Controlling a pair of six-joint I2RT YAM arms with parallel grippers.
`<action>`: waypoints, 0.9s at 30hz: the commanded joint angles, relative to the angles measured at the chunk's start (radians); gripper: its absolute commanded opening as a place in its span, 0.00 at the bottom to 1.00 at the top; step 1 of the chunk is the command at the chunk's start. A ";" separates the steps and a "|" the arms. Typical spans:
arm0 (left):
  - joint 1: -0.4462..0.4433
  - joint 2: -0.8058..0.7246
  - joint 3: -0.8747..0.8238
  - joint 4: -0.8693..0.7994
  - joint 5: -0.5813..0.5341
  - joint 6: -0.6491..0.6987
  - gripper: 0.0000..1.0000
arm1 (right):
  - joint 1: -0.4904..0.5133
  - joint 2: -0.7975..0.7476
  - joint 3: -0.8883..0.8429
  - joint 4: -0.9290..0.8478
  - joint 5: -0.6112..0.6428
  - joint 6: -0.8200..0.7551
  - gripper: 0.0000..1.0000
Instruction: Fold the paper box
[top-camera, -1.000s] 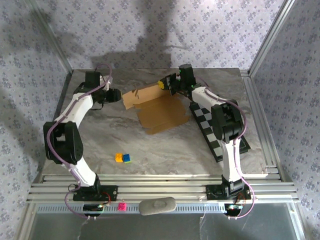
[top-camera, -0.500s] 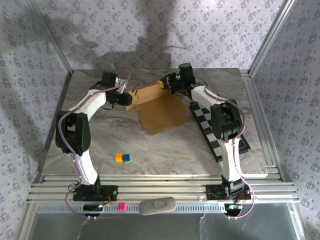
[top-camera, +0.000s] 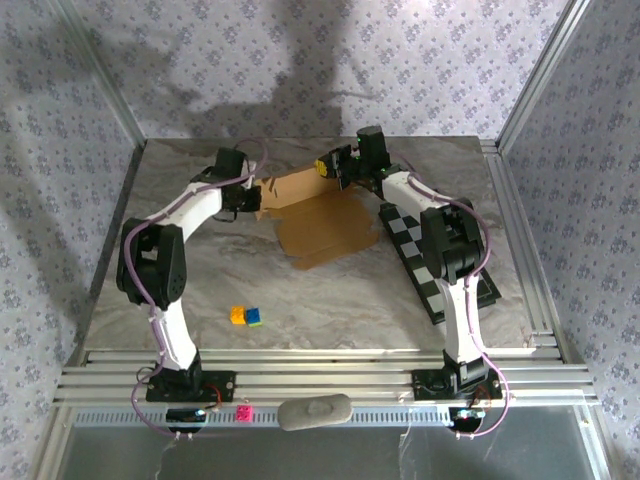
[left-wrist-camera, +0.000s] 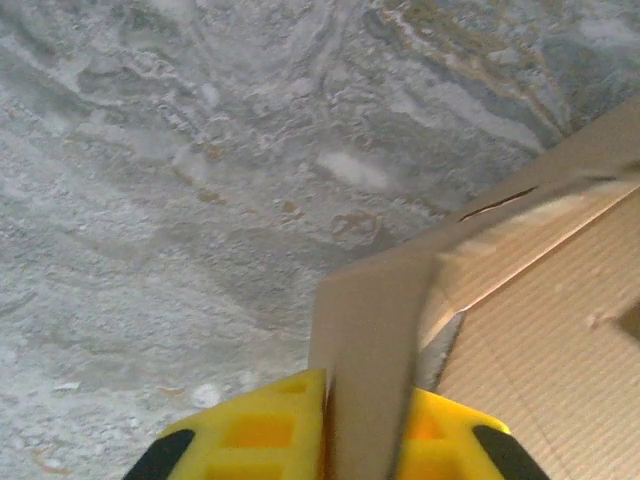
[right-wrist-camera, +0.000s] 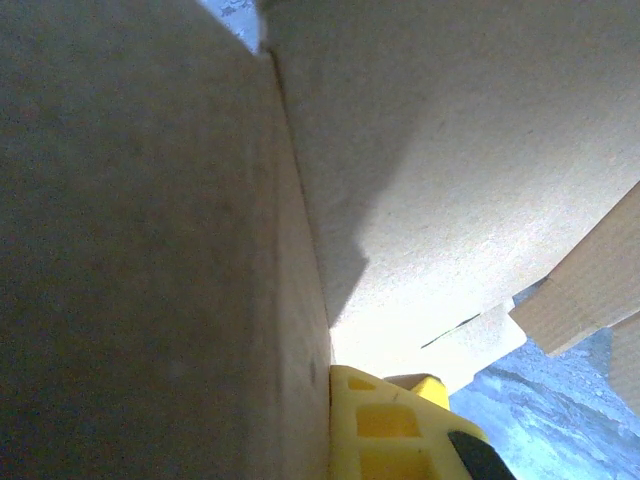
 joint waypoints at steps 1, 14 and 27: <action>-0.037 -0.012 -0.008 0.007 -0.109 -0.152 0.06 | -0.002 0.020 -0.029 0.022 0.020 0.039 0.00; -0.054 -0.015 -0.076 0.130 -0.080 -0.707 0.03 | 0.004 0.009 -0.079 0.083 0.042 0.062 0.00; -0.051 -0.125 -0.076 0.010 -0.053 -0.563 0.43 | -0.001 0.005 -0.077 0.051 0.031 0.046 0.00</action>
